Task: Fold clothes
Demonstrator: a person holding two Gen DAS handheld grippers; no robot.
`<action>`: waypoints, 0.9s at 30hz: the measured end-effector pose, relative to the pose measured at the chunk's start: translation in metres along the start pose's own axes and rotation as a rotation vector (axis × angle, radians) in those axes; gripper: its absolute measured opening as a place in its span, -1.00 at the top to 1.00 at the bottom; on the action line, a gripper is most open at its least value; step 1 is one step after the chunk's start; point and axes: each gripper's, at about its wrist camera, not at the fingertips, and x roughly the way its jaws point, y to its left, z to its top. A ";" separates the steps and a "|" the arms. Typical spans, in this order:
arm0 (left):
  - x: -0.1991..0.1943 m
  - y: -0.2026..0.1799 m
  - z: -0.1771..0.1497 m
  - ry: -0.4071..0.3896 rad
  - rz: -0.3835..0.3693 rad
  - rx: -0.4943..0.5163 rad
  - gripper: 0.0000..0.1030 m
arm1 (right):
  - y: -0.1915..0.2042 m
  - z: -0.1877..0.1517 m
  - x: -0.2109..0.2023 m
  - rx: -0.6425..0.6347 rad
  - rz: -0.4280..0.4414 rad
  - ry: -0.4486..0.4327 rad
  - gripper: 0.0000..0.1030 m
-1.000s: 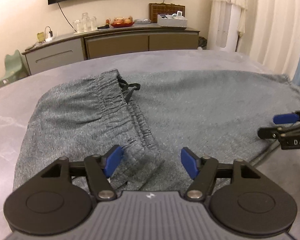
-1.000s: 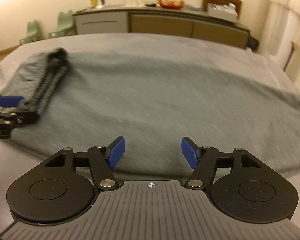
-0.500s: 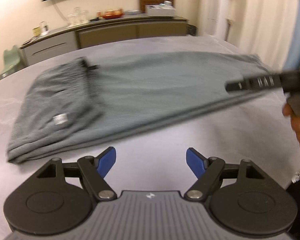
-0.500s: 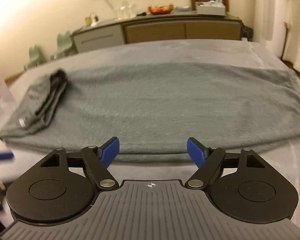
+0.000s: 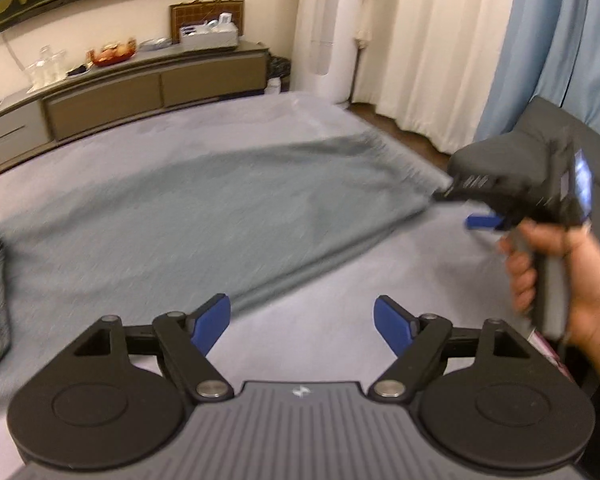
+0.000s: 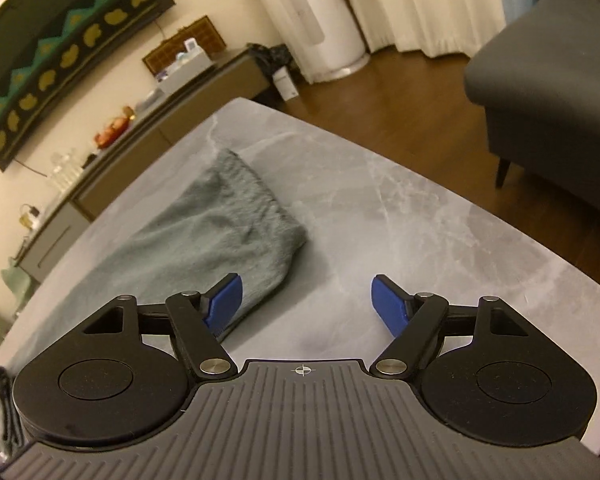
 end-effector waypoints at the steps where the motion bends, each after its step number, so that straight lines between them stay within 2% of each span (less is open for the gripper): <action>1: 0.005 -0.004 0.008 0.000 -0.004 -0.004 -0.58 | -0.001 0.002 0.007 -0.002 -0.001 0.004 -0.48; 3: 0.017 -0.011 0.025 0.001 -0.028 -0.025 -0.59 | 0.004 0.004 0.016 -0.022 0.017 -0.006 -0.44; 4: 0.024 -0.013 0.034 0.003 -0.045 -0.040 -0.59 | 0.007 0.004 0.021 -0.031 0.040 -0.007 -0.33; 6: 0.040 -0.014 0.055 0.013 -0.073 -0.071 -0.60 | 0.012 0.004 0.032 -0.065 0.071 0.002 0.07; 8: 0.057 -0.016 0.076 0.023 -0.102 -0.102 -0.60 | 0.015 0.006 0.046 -0.091 0.108 0.022 0.86; 12: 0.091 -0.024 0.119 0.041 -0.164 -0.161 -0.70 | 0.030 0.004 0.047 -0.204 0.082 -0.017 0.92; 15: 0.121 -0.040 0.147 0.061 -0.193 -0.148 -0.75 | 0.058 -0.010 0.028 -0.437 0.028 -0.122 0.93; 18: 0.158 -0.061 0.161 0.101 -0.175 -0.059 -0.75 | 0.083 -0.026 0.012 -0.607 0.012 -0.193 0.93; 22: 0.203 -0.086 0.160 0.194 -0.131 0.088 -0.65 | 0.107 -0.044 0.002 -0.759 0.021 -0.223 0.93; 25: 0.213 -0.081 0.156 0.198 -0.079 0.076 -0.62 | 0.110 -0.049 0.008 -0.789 0.018 -0.204 0.92; 27: 0.212 -0.072 0.159 0.180 -0.102 0.014 -0.63 | 0.099 -0.038 0.016 -0.735 -0.010 -0.194 0.92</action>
